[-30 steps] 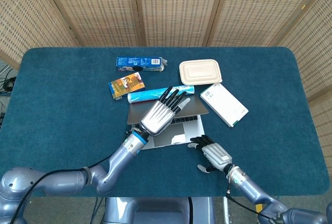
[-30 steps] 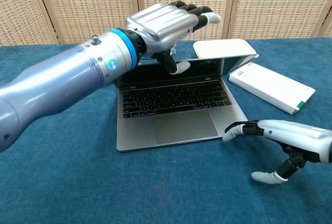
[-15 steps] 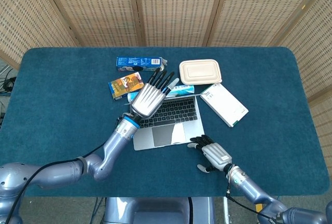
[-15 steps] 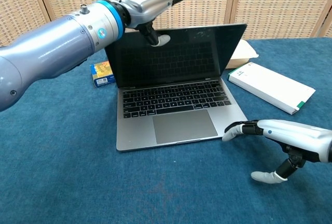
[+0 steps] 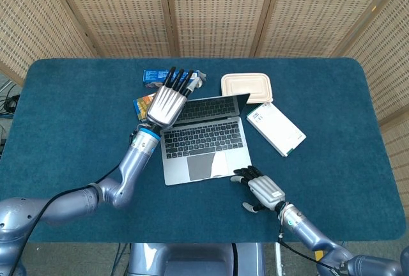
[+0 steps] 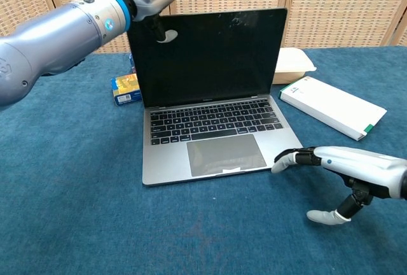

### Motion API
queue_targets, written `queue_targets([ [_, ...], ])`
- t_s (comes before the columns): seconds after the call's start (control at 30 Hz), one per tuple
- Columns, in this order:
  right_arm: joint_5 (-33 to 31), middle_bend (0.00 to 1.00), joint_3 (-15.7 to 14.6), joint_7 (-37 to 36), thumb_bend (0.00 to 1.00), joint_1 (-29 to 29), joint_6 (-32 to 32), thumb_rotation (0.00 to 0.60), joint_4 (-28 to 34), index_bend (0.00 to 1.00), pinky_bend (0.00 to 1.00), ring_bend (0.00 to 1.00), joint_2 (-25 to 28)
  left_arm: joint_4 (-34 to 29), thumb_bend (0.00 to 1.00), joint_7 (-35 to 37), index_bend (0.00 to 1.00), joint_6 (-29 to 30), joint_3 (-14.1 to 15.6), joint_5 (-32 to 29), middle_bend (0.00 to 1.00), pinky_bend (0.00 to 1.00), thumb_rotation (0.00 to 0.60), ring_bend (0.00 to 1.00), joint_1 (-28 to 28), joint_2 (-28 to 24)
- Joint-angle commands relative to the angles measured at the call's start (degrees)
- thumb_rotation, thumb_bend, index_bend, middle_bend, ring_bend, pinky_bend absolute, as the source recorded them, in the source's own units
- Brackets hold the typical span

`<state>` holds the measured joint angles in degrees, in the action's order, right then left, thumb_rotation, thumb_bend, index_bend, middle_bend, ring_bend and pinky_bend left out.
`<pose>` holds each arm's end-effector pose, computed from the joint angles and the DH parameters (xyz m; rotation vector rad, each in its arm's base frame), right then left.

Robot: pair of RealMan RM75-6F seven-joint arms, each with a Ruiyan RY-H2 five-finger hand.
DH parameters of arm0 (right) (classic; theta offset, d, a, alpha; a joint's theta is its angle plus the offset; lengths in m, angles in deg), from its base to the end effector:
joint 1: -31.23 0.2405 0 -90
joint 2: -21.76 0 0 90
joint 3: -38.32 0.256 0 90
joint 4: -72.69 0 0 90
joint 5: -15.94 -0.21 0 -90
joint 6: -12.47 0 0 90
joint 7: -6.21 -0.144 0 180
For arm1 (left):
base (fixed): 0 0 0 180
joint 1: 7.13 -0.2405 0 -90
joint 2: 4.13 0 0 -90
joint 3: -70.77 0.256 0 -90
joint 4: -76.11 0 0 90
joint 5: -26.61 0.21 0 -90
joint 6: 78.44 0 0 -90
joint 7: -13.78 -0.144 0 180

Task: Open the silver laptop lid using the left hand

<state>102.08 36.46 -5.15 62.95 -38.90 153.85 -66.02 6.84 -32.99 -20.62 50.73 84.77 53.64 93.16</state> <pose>-0.2190 -0.2560 -0.0459 2.0253 -1.3671 0.9329 -0.0319 0.4285 -0.0060 -1.7744 -0.3006 -0.8570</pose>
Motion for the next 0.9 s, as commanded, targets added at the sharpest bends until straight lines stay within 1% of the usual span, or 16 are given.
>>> queue_targets([
  [0.03, -0.10, 0.11, -0.02, 0.08, 0.37, 0.04, 0.05, 0.600, 0.02, 0.17, 0.00, 0.00, -0.03, 1.45, 0.38, -0.35, 0.05, -0.38, -0.06, -1.22, 0.00, 0.00, 0.600, 0.00, 0.21, -0.29],
  [0.3, -0.44, 0.11, -0.07, 0.62, 0.37, 0.14, 0.11, 0.600, 0.27, 0.17, 0.00, 0.00, 0.06, 5.21, 0.38, -2.71, 0.05, -1.43, -0.65, -6.84, 0.00, 0.00, 0.600, 0.00, 0.62, -0.50],
  [0.43, -0.72, 0.11, -0.08, 0.89, 0.37, 0.15, 0.19, 0.600, 0.35, 0.17, 0.00, 0.00, 0.12, 5.74, 0.37, -3.25, 0.05, -1.03, -0.38, -7.72, 0.00, 0.00, 0.600, 0.00, 0.51, -1.08],
  [0.53, -0.75, 0.11, -0.02, 1.19, 0.37, 0.18, 0.05, 0.600, 0.49, 0.17, 0.00, 0.00, 0.16, 4.81, 0.36, -3.54, 0.05, -0.96, -0.28, -8.52, 0.00, 0.00, 0.600, 0.00, 0.37, -1.72],
  [0.7, -0.32, 0.11, 0.34, 0.89, 0.39, 0.06, -1.15, 0.600, 1.00, 0.17, 0.00, 0.00, 0.44, 1.28, 0.33, -0.96, 0.05, 0.40, 0.89, -5.98, 0.00, 0.00, 0.600, 0.00, -0.71, -3.63],
  [0.9, 1.82, 0.11, 1.52, -0.50, 0.39, -0.30, -5.42, 0.600, 2.26, 0.17, 0.00, 0.00, 1.96, -5.49, 0.31, 5.84, 0.05, 3.08, 3.32, -0.30, 0.00, 0.00, 0.600, 0.00, -4.32, -7.70],
])
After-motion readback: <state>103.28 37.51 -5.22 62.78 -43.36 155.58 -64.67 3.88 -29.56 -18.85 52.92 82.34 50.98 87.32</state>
